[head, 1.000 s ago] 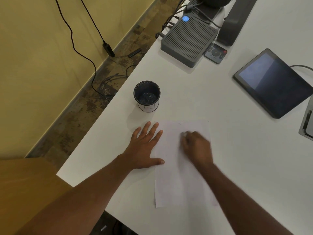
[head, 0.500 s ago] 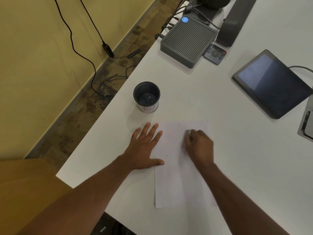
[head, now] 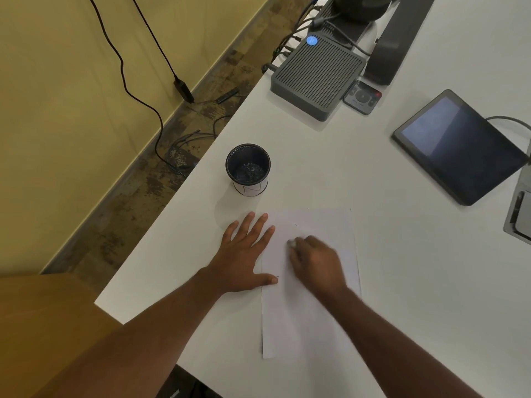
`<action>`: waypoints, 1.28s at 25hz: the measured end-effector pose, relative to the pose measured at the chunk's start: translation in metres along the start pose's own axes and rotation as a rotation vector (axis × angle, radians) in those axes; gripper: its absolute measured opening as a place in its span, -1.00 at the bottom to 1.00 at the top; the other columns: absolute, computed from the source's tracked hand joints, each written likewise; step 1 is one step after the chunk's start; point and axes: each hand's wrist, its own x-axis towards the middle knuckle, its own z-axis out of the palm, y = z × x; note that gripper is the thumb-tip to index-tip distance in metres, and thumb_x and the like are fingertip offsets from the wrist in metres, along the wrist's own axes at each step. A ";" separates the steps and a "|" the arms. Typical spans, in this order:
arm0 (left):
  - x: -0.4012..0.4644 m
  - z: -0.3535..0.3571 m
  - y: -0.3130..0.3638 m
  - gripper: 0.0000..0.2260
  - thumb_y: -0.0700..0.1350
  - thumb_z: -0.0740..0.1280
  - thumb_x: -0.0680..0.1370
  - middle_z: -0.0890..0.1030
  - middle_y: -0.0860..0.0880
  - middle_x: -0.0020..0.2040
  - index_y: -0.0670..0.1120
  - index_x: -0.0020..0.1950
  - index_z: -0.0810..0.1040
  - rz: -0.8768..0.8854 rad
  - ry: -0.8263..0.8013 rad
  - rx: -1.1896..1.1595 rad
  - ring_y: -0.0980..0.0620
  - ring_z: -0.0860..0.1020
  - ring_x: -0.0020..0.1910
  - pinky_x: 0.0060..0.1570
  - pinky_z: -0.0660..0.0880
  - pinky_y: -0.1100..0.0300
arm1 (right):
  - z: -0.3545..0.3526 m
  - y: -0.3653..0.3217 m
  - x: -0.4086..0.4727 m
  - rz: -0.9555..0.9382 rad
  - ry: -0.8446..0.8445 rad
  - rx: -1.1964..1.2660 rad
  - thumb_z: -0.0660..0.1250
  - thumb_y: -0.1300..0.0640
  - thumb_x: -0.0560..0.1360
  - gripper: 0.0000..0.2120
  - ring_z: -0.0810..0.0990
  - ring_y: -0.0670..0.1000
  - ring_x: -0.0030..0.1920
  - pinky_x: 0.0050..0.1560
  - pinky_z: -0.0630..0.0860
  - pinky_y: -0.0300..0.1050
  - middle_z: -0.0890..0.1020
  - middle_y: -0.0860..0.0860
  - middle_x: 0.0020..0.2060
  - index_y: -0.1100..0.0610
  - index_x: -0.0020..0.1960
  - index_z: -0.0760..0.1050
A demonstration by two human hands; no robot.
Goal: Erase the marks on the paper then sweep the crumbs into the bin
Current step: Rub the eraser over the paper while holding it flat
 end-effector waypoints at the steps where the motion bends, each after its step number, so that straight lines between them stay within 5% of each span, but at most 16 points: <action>1: 0.001 0.000 0.000 -0.03 0.56 0.11 0.46 -0.28 -0.01 0.65 0.03 0.66 -0.11 -0.004 -0.007 0.004 -0.07 -0.35 0.59 0.54 -0.20 -0.19 | -0.004 0.014 0.012 0.109 0.040 -0.013 0.38 0.15 0.48 -0.88 0.54 0.10 -0.39 -0.40 0.27 -0.23 0.55 0.04 -0.37 0.15 -0.21 0.57; 4: 0.000 0.000 0.001 -0.03 0.56 0.12 0.45 -0.28 -0.01 0.65 0.03 0.66 -0.11 -0.006 -0.007 0.000 -0.06 -0.35 0.59 0.54 -0.21 -0.19 | -0.016 0.029 0.026 0.322 0.212 -0.032 0.34 0.14 0.51 -0.82 0.52 0.09 -0.41 -0.39 0.22 -0.22 0.53 0.03 -0.40 0.14 -0.25 0.56; 8: 0.000 0.000 0.000 -0.03 0.56 0.12 0.45 -0.27 -0.01 0.65 0.03 0.66 -0.10 -0.002 -0.001 -0.017 -0.06 -0.35 0.59 0.54 -0.21 -0.19 | 0.006 -0.009 -0.009 0.009 0.016 -0.009 0.37 0.16 0.49 -0.89 0.51 0.07 -0.40 -0.37 0.26 -0.26 0.55 0.04 -0.38 0.14 -0.20 0.57; 13: 0.001 0.000 0.001 -0.02 0.55 0.14 0.45 -0.27 -0.01 0.65 0.02 0.66 -0.10 -0.003 0.000 -0.019 -0.06 -0.35 0.59 0.53 -0.25 -0.16 | -0.023 0.036 0.027 0.326 0.210 -0.052 0.33 0.14 0.52 -0.76 0.46 0.08 -0.44 -0.44 0.26 -0.20 0.44 -0.01 -0.45 0.12 -0.32 0.48; 17: 0.000 0.001 0.001 -0.03 0.55 0.13 0.45 -0.26 -0.01 0.65 0.03 0.66 -0.09 0.001 0.008 -0.016 -0.06 -0.34 0.60 0.53 -0.22 -0.17 | 0.005 0.000 -0.006 0.013 0.016 -0.021 0.34 0.12 0.52 -0.86 0.50 0.07 -0.41 -0.40 0.29 -0.23 0.53 0.03 -0.38 0.14 -0.19 0.56; 22: 0.001 -0.002 0.001 -0.03 0.55 0.12 0.45 -0.32 0.00 0.64 0.04 0.66 -0.14 -0.013 -0.027 -0.004 -0.05 -0.38 0.58 0.54 -0.25 -0.16 | -0.025 0.051 0.041 0.335 0.177 -0.066 0.29 0.10 0.52 -0.77 0.53 0.11 -0.35 -0.38 0.26 -0.17 0.52 0.04 -0.39 0.13 -0.29 0.51; 27: 0.001 -0.002 0.001 -0.03 0.55 0.12 0.45 -0.32 0.00 0.64 0.04 0.66 -0.14 -0.015 -0.032 -0.013 -0.04 -0.40 0.58 0.53 -0.27 -0.15 | -0.009 0.020 0.014 0.071 0.020 -0.018 0.31 0.10 0.52 -0.77 0.50 0.10 -0.40 -0.40 0.23 -0.20 0.46 0.00 -0.41 0.11 -0.30 0.45; 32: 0.001 -0.002 0.001 -0.02 0.55 0.12 0.45 -0.31 -0.01 0.64 0.03 0.66 -0.13 -0.010 -0.024 -0.003 -0.06 -0.38 0.58 0.53 -0.26 -0.15 | -0.029 0.044 0.044 0.256 0.134 -0.066 0.33 0.13 0.50 -0.76 0.50 0.13 -0.39 -0.38 0.22 -0.18 0.43 0.01 -0.43 0.14 -0.33 0.45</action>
